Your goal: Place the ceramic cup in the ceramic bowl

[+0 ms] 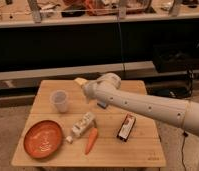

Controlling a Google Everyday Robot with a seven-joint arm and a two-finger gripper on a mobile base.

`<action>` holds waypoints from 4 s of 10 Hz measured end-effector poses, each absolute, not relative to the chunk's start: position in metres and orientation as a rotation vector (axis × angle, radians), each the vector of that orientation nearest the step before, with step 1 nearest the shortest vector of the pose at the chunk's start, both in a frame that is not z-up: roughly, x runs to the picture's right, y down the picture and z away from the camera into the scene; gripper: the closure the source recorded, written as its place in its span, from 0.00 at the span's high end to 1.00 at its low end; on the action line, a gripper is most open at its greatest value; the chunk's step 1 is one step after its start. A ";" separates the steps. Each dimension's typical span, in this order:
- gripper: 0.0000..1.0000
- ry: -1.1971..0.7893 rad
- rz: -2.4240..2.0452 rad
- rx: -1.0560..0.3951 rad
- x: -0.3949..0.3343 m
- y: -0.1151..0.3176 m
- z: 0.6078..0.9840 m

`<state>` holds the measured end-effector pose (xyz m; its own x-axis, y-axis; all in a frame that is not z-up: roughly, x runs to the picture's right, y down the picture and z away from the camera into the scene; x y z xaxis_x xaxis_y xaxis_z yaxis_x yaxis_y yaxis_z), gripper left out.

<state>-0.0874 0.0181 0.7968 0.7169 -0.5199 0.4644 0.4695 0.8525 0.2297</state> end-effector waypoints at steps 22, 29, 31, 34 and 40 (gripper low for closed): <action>0.80 -0.759 -0.743 0.083 -0.145 0.020 0.813; 0.80 -0.787 -0.803 0.056 -0.157 0.029 0.820; 0.80 -0.796 -0.818 0.044 -0.162 0.031 0.821; 0.80 -0.802 -0.837 0.025 -0.164 0.033 0.825; 0.80 -0.828 -0.878 -0.005 -0.174 0.032 0.827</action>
